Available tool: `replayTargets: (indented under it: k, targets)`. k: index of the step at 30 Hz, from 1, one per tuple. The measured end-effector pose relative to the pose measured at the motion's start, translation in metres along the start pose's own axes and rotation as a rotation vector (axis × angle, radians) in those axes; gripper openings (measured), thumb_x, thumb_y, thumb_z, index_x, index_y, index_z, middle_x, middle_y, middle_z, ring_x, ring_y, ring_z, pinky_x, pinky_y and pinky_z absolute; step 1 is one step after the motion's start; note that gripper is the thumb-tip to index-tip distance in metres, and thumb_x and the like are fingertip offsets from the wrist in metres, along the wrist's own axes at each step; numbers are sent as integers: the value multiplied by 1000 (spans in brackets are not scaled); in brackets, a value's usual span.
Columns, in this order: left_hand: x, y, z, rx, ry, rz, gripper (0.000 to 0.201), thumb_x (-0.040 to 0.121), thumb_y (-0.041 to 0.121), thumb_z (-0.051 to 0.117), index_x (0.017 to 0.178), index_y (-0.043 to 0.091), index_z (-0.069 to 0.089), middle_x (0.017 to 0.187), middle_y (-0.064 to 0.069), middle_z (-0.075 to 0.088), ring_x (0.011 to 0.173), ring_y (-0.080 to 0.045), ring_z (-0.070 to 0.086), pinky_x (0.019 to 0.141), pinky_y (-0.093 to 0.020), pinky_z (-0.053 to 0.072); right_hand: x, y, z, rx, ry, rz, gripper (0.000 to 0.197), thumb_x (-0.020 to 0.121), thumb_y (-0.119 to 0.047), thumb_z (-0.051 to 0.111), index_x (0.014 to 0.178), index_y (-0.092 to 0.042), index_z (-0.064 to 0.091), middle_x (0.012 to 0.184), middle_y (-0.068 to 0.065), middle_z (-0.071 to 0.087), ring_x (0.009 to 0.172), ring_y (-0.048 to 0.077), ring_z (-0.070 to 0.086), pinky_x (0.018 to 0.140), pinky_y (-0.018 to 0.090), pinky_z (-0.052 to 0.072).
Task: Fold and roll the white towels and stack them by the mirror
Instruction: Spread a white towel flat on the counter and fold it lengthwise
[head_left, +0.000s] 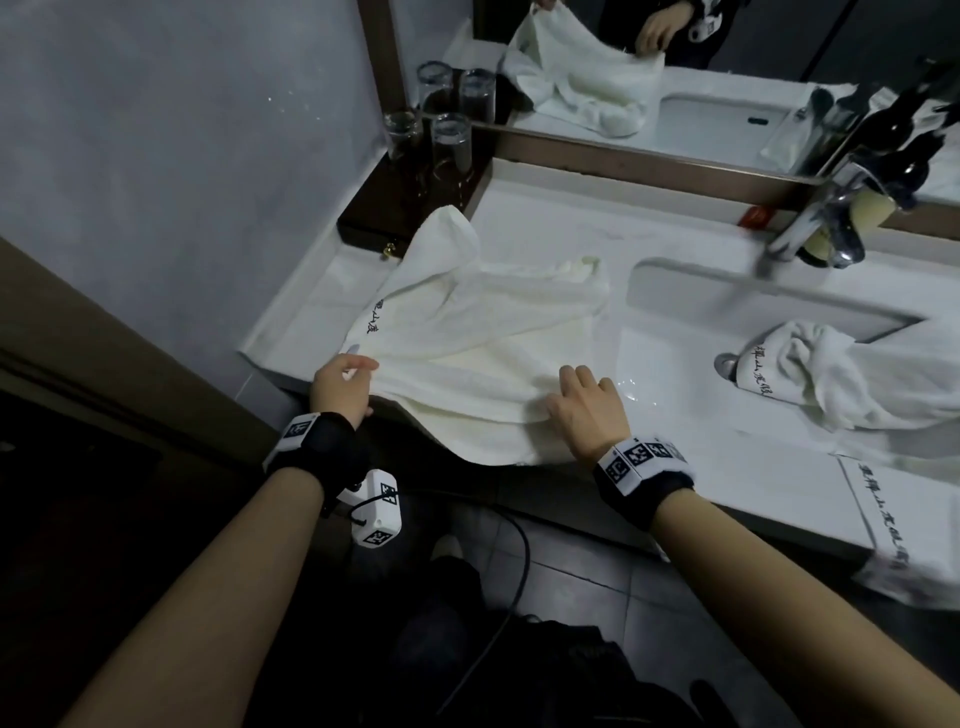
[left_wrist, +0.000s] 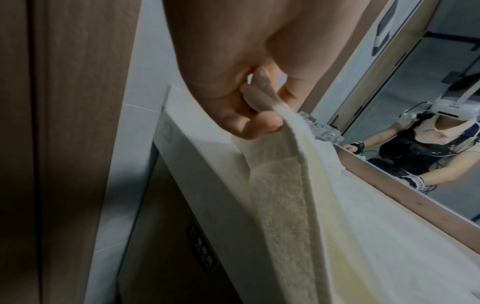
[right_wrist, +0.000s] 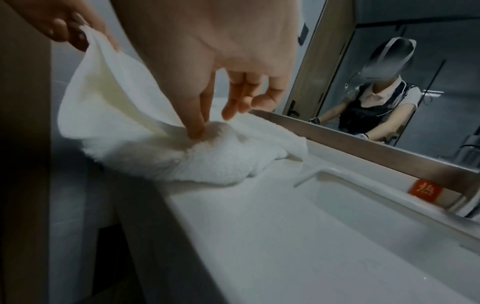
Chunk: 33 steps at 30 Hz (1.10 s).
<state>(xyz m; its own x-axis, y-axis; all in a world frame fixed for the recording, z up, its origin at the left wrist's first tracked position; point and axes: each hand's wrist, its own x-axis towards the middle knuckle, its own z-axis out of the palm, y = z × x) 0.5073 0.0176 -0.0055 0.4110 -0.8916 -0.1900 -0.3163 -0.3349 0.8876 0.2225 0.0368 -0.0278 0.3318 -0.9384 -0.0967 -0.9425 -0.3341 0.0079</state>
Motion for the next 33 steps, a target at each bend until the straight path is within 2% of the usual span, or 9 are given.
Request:
replayTargets:
  k: [5, 10, 14, 17, 20, 23, 29, 31, 33]
  targets:
    - [11, 5, 1, 35, -3, -21, 25, 90, 5, 45, 79, 17, 65, 144, 6, 45, 98, -37, 60, 33, -11, 40, 7, 5, -31, 524, 336, 168, 10, 92, -12, 49, 92, -8, 58, 92, 9, 60, 86, 29, 52, 72, 36, 37]
    - [17, 14, 7, 35, 6, -4, 23, 87, 11, 50, 75, 22, 65, 139, 3, 52, 102, -29, 60, 33, -10, 40, 16, 12, -63, 997, 455, 411, 15, 94, -9, 41, 81, -11, 48, 88, 6, 49, 81, 20, 45, 67, 20, 28]
    - [22, 14, 8, 45, 41, -35, 18, 88, 15, 50, 86, 18, 68, 140, 6, 50, 96, -27, 60, 33, -13, 42, 5, 17, -65, 663, 324, 275, 22, 94, -15, 41, 72, -11, 42, 75, 12, 48, 69, 32, 48, 62, 33, 30]
    - [23, 10, 4, 49, 56, -85, 20, 89, 13, 49, 93, 14, 69, 134, -10, 55, 103, -38, 60, 44, -18, 50, -11, 19, -54, 457, 93, 144, 28, 95, -35, 48, 80, -14, 40, 70, 7, 50, 62, 29, 42, 57, 33, 30]
    - [20, 4, -2, 78, 63, -112, 31, 89, 6, 38, 81, 19, 66, 130, -19, 57, 70, -38, 58, 41, -16, 47, -30, 25, -40, 352, -47, 24, 14, 88, -13, 52, 86, -15, 38, 85, 8, 49, 73, 29, 45, 60, 34, 35]
    - [12, -2, -2, 120, 70, -118, 42, 87, 0, 30, 64, 23, 57, 130, -16, 57, 47, -21, 42, 29, -14, 35, -42, 35, -27, 220, -76, 166, 21, 80, 3, 47, 99, -7, 44, 100, 13, 47, 82, 31, 50, 58, 35, 35]
    - [-7, -7, 8, 98, 114, -8, 43, 81, -12, 26, 60, 21, 45, 91, -10, 51, 50, -20, 44, 37, -20, 40, -47, 55, -19, 259, 203, 311, 27, 72, 10, 45, 89, -11, 43, 90, 10, 39, 66, 26, 36, 48, 28, 23]
    - [-12, -17, 10, 195, 17, -24, 43, 82, -13, 29, 63, 20, 48, 93, -9, 50, 54, -25, 46, 36, -16, 41, -54, 61, -11, 209, 106, 318, 26, 74, 6, 46, 92, -12, 44, 93, 9, 42, 69, 27, 39, 50, 30, 27]
    - [-16, -30, 10, 349, -154, -87, 37, 83, -12, 33, 69, 14, 54, 95, -12, 52, 62, -29, 50, 51, -25, 50, -61, 64, 1, 207, -132, 324, 20, 83, -6, 52, 101, -12, 47, 104, 12, 46, 80, 30, 51, 58, 33, 37]
